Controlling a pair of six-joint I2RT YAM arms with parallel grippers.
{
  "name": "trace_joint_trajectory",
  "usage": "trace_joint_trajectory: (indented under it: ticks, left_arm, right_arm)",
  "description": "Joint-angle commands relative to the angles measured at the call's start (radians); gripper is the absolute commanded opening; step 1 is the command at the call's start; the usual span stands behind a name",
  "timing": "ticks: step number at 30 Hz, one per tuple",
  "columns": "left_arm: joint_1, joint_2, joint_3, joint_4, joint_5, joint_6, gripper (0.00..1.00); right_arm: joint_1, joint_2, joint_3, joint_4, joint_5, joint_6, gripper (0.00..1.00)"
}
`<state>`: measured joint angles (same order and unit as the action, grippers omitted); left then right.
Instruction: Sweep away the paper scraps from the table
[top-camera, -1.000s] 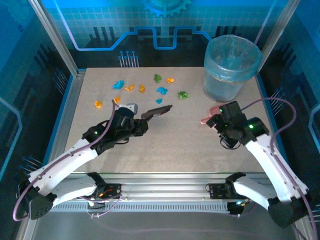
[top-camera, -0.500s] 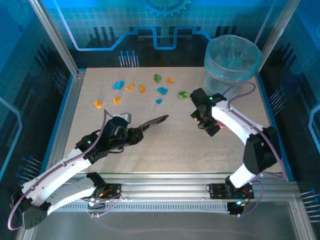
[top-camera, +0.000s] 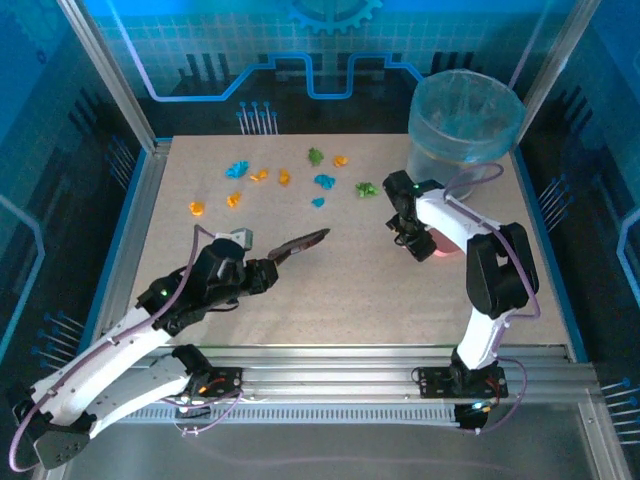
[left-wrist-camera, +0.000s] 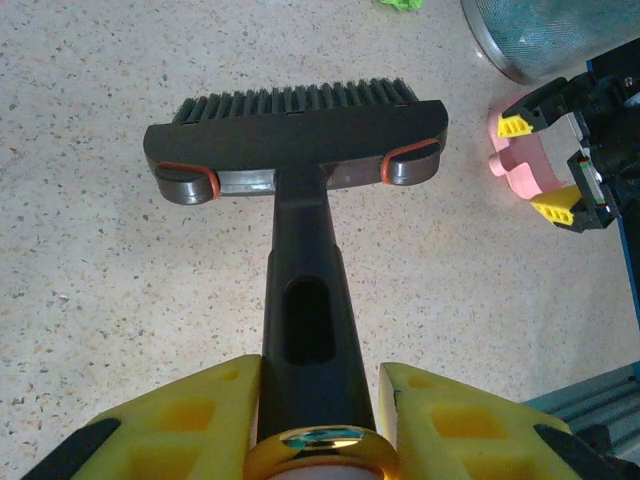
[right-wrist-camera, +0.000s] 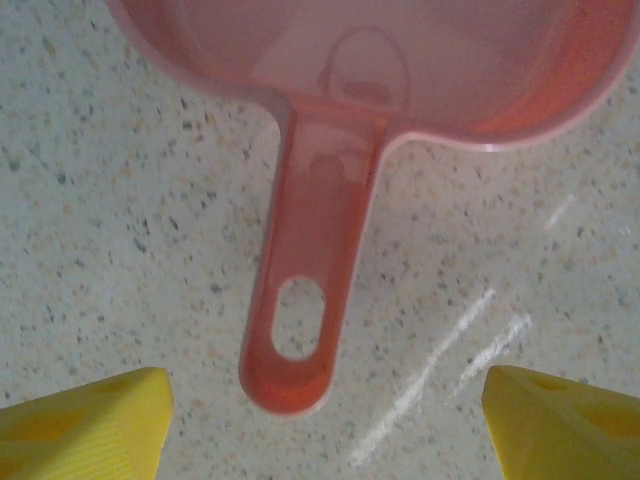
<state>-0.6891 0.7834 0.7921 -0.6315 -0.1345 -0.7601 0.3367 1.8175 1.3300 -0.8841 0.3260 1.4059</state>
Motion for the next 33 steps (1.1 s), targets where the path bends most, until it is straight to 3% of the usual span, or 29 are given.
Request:
trace_joint_trajectory:
  ticks: [1, 12, 17, 23, 33]
  left_arm:
    - [0.004, -0.013, 0.005, 0.023, -0.021, 0.028, 0.00]
    - [0.004, -0.011, 0.072, -0.008, -0.030, 0.091, 0.00]
    - [0.005, 0.000, 0.083, 0.001, -0.049, 0.107, 0.00]
    - [0.004, 0.010, 0.088, 0.012, -0.060, 0.107, 0.00]
    - [0.004, 0.008, 0.095, 0.003, -0.076, 0.096, 0.00]
  right_arm:
    - [-0.012, 0.043, 0.022, 0.038, 0.017, -0.026, 0.81]
    - [-0.025, 0.119, 0.028, 0.129, 0.022, -0.064, 0.78]
    - [-0.039, 0.121, -0.021, 0.162, 0.023, -0.038, 0.73]
    - [-0.044, 0.120, -0.055, 0.197, 0.011, -0.063, 0.62]
    - [0.001, 0.015, -0.163, 0.231, 0.083, -0.146, 0.34]
